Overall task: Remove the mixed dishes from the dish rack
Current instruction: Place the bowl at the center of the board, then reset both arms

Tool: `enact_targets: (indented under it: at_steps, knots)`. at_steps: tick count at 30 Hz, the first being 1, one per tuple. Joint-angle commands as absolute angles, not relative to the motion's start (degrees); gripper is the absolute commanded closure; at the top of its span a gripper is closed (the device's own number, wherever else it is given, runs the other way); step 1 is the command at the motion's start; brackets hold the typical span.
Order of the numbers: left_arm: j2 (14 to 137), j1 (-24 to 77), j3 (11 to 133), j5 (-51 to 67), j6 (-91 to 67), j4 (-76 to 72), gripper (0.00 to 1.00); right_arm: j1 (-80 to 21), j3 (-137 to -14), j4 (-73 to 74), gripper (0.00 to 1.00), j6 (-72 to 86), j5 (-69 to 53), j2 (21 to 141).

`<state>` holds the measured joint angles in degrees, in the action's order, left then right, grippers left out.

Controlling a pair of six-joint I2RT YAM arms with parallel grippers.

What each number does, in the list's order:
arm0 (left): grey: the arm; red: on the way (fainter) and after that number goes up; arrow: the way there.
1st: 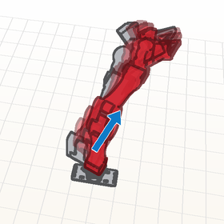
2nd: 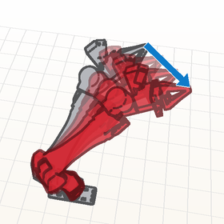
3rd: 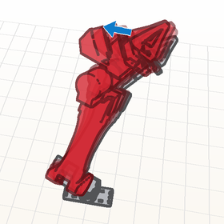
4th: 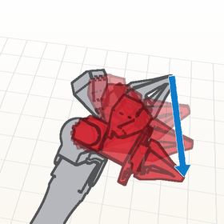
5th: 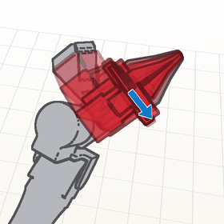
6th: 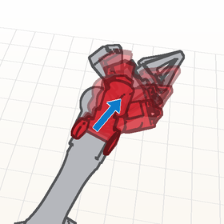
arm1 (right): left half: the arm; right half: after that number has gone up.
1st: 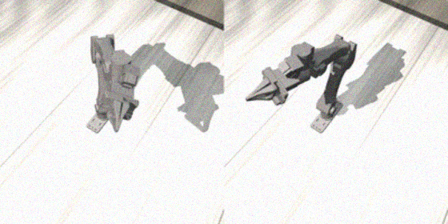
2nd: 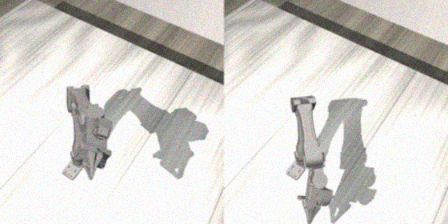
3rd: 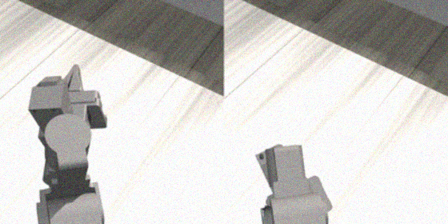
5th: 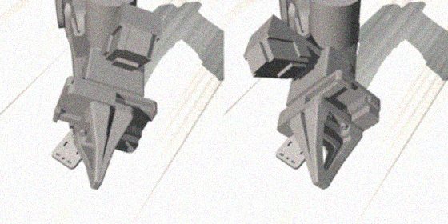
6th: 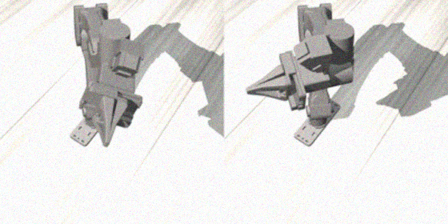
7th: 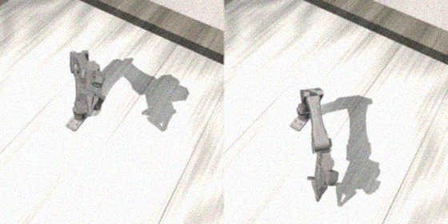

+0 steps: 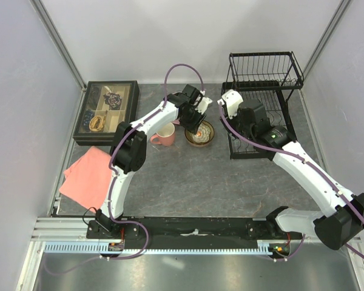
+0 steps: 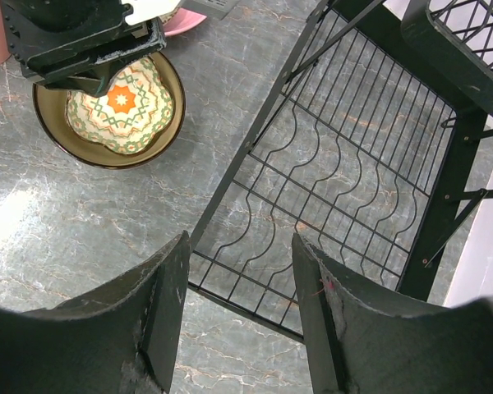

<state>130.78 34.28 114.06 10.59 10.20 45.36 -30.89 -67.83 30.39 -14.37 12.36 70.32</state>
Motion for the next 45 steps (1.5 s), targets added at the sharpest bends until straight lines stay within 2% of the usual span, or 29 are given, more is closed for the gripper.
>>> enact_targets:
  at_steps: [1,18,22,26,39,45]
  knots:
    - [126.74,34.72,114.52,8.88,11.95,45.00,0.57,-30.67,-67.76,28.13,0.39,-14.41,11.95,69.43]
    - [119.10,34.63,112.41,7.56,11.69,44.91,0.52,-30.15,-67.68,28.21,0.39,-14.50,13.09,69.43]
    - [114.00,34.37,107.85,7.82,10.90,41.76,0.51,-29.80,-67.50,27.69,0.36,-14.41,14.85,69.35]
    - [107.86,33.23,101.01,7.74,9.85,36.14,0.42,-29.44,-67.15,26.81,0.29,-14.59,16.35,69.35]
    - [86.15,23.74,80.70,5.72,7.21,19.97,0.25,-25.94,-62.85,18.21,0.26,-12.84,16.97,68.91]
    - [74.65,17.94,68.83,4.48,8.00,9.85,0.12,-18.21,-60.83,11.61,0.14,-8.10,15.39,67.59]
